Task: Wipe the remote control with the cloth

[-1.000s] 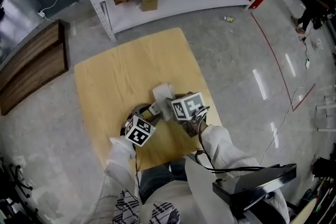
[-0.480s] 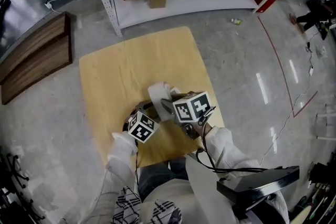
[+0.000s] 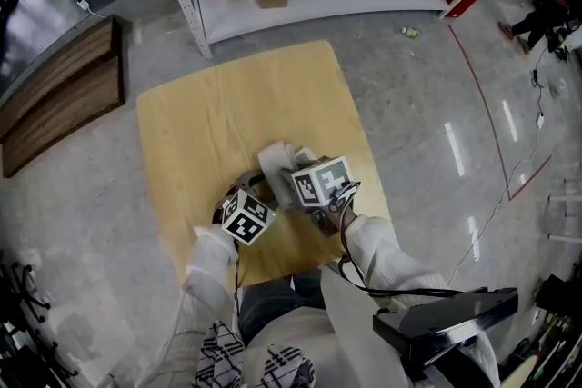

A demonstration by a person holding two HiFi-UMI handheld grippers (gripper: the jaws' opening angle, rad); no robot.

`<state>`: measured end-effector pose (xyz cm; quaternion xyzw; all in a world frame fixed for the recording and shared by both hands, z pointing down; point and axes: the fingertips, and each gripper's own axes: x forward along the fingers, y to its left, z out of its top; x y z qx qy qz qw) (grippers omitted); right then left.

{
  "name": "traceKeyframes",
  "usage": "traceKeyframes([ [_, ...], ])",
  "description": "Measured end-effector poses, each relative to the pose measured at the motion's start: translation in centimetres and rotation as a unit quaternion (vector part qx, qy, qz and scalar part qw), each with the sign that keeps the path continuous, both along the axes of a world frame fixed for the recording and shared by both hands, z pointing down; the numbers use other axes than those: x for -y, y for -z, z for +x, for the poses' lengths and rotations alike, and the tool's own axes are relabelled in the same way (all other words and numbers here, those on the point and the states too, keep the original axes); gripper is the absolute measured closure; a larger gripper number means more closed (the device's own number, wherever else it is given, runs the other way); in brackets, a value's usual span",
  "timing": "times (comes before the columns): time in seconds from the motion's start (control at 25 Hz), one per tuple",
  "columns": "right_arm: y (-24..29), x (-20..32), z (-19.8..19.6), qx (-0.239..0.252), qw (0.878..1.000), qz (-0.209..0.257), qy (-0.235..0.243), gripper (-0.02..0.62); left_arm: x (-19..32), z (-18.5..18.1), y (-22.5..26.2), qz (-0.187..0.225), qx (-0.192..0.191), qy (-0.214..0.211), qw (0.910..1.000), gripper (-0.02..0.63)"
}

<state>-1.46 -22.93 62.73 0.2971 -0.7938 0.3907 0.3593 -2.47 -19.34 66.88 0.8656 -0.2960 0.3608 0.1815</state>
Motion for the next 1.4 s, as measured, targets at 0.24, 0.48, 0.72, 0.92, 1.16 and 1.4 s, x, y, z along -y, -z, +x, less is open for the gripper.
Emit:
traceKeyframes([
  [0.24, 0.0, 1.5, 1.8, -0.02, 0.999, 0.015, -0.022, 0.506, 0.2, -0.2, -0.2, -0.002, 0.001, 0.003, 1.0, 0.379],
  [0.48, 0.4, 4.3, 6.6, -0.064, 0.994, 0.053, -0.071, 0.506, 0.4, -0.7, -0.4, -0.003, 0.003, 0.007, 1.0, 0.379],
  [0.72, 2.3, 6.6, 12.4, -0.106, 0.979, 0.099, -0.146, 0.506, 0.5, -0.9, -0.4, -0.002, 0.002, 0.014, 0.9999, 0.379],
  [0.92, 4.5, 6.2, 12.6, -0.114, 0.976, 0.141, -0.118, 0.506, 0.3, -0.7, -0.3, -0.002, 0.001, 0.017, 0.9999, 0.379],
  [1.16, 5.8, 0.3, 0.2, 0.118, 0.993, -0.007, 0.02, 0.506, 0.2, -0.5, -0.3, 0.001, -0.001, 0.018, 0.9998, 0.379],
  [1.4, 0.6, -0.3, -2.0, 0.029, 0.999, -0.031, 0.031, 0.506, 0.2, -0.4, 0.0, 0.0, -0.001, 0.015, 0.9999, 0.379],
])
